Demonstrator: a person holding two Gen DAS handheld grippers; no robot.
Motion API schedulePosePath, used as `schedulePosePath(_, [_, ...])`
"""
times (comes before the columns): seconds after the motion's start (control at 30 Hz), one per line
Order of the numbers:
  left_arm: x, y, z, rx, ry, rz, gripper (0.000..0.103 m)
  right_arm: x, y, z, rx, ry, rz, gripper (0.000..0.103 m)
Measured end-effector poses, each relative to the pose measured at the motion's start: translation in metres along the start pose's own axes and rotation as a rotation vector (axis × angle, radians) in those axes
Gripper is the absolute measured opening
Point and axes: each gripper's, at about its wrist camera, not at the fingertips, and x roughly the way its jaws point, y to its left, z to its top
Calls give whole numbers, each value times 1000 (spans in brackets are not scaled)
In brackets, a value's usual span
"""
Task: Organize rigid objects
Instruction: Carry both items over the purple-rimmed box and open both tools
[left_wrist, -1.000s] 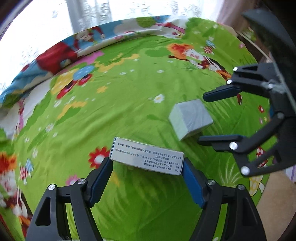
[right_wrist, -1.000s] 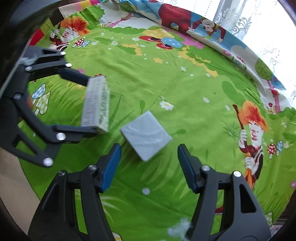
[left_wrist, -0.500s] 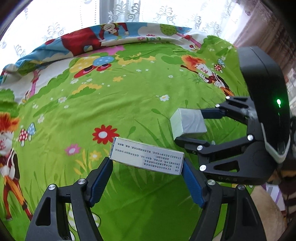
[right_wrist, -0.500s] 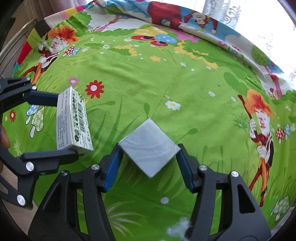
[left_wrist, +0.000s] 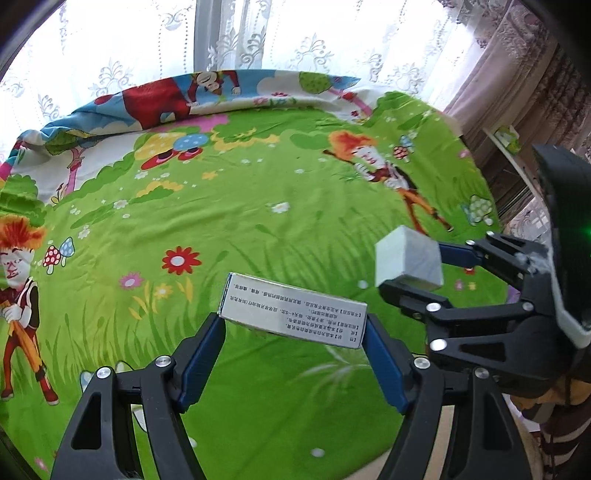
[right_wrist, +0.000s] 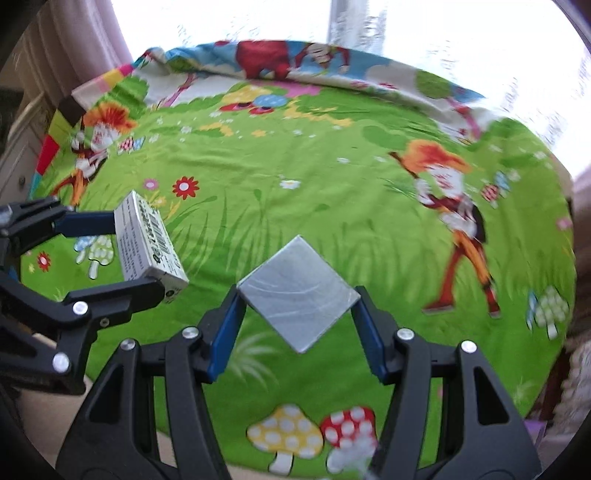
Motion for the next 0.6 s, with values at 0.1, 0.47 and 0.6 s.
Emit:
schedulePosePath(0.1, [-7,-14,-5,10,-2,-7,76,-16,-8,-10,30,-1,-25,62])
schedulePosePath(0.47, [-36,-88,-35,99,-20,-52,76,-81,-35,-68,154,-23,-84,62])
schedulePosePath(0.6, [-42,-116,-46,140,-16,-64,76,-103,-46,-98,200,-29,-107,63])
